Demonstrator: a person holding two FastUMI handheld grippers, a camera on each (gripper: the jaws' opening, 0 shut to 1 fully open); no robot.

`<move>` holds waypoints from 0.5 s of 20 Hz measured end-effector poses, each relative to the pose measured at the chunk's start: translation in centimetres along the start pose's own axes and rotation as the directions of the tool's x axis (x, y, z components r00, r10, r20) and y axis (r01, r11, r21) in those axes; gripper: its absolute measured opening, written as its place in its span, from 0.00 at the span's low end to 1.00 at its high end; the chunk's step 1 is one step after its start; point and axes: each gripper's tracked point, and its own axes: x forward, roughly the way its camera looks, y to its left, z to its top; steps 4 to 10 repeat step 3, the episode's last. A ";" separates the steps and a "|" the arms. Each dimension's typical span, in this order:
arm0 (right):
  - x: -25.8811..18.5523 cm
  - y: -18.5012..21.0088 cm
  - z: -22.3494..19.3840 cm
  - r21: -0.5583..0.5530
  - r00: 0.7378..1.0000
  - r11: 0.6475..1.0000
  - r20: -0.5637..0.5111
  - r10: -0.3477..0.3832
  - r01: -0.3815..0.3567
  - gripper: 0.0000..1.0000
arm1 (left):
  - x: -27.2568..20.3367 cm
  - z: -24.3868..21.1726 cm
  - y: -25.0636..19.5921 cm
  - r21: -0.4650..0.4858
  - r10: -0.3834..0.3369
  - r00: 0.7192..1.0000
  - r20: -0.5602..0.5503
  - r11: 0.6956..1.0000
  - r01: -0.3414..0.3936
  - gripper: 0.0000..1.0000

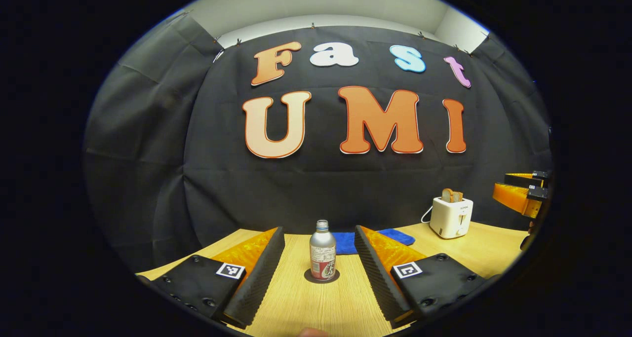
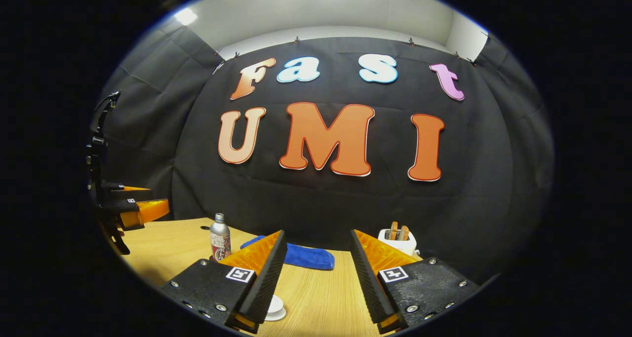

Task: Open the teacup lid with one hand, grasp the water bottle and pour water into the teacup with the other hand; after pouring, place the water bottle on the coaster and then close the teacup lid.

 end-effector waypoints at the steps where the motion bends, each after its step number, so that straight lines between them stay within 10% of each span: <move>1: 0.0 0.3 -0.1 0.005 1.000 1.000 0.000 0.006 -0.006 0.77 | -0.1 0.1 -0.1 -0.011 0.002 1.000 0.002 1.000 -0.002 0.98; 10: 0.1 0.7 -0.2 0.003 1.000 1.000 0.002 0.012 -0.012 0.84 | -0.6 0.2 -0.3 -0.024 -0.005 1.000 0.006 1.000 0.005 1.00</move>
